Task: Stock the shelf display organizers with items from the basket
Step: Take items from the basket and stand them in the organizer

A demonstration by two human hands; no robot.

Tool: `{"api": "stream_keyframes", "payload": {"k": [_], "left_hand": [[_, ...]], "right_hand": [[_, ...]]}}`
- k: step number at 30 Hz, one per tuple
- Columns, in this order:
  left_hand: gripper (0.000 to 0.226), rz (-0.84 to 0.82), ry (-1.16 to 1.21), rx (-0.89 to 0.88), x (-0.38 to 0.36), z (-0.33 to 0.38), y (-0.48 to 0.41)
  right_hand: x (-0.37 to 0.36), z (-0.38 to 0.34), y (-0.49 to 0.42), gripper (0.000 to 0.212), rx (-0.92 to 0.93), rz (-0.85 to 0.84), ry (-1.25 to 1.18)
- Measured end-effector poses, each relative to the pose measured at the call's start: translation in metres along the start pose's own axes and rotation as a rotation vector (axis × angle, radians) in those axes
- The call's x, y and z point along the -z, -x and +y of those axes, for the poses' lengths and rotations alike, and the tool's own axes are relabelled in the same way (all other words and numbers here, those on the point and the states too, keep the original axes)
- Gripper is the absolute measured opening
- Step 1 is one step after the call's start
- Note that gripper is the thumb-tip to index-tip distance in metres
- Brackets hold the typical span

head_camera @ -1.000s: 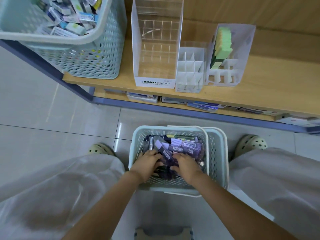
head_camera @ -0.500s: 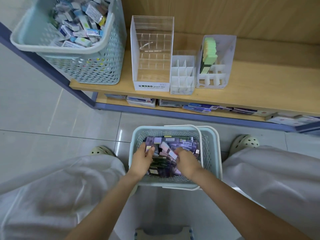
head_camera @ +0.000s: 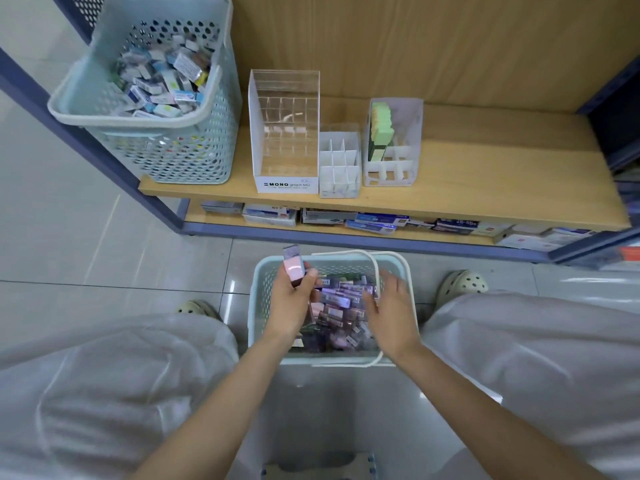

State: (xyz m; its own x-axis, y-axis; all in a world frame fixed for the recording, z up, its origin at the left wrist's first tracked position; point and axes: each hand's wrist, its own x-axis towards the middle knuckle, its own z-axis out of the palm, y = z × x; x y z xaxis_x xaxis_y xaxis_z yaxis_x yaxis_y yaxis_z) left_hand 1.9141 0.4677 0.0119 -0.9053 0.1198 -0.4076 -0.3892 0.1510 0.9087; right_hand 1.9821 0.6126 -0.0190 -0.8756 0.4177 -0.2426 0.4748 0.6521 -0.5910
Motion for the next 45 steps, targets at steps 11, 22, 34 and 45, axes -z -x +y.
{"api": "stream_keyframes", "payload": {"k": [11, 22, 34, 45], "left_hand": [[0.014, -0.002, 0.153, 0.020, 0.020, 0.038, 0.016], [0.011, -0.057, 0.230, -0.094, 0.033, 0.061, 0.027], [0.010, -0.127, 0.274, -0.024, 0.018, 0.088, 0.025], [0.006, -0.308, 0.055, -0.288, -0.013, 0.125, 0.025]], "right_hand": [[0.003, -0.040, 0.028, 0.035, 0.111, -0.134, -0.378], [0.012, -0.104, 0.027, 0.019, 0.238, -0.259, -0.625], [0.075, -0.093, 0.007, 0.022, 0.290, -0.259, -0.495], [0.127, -0.097, 0.001, 0.019, 0.382, -0.264, -0.371]]}}
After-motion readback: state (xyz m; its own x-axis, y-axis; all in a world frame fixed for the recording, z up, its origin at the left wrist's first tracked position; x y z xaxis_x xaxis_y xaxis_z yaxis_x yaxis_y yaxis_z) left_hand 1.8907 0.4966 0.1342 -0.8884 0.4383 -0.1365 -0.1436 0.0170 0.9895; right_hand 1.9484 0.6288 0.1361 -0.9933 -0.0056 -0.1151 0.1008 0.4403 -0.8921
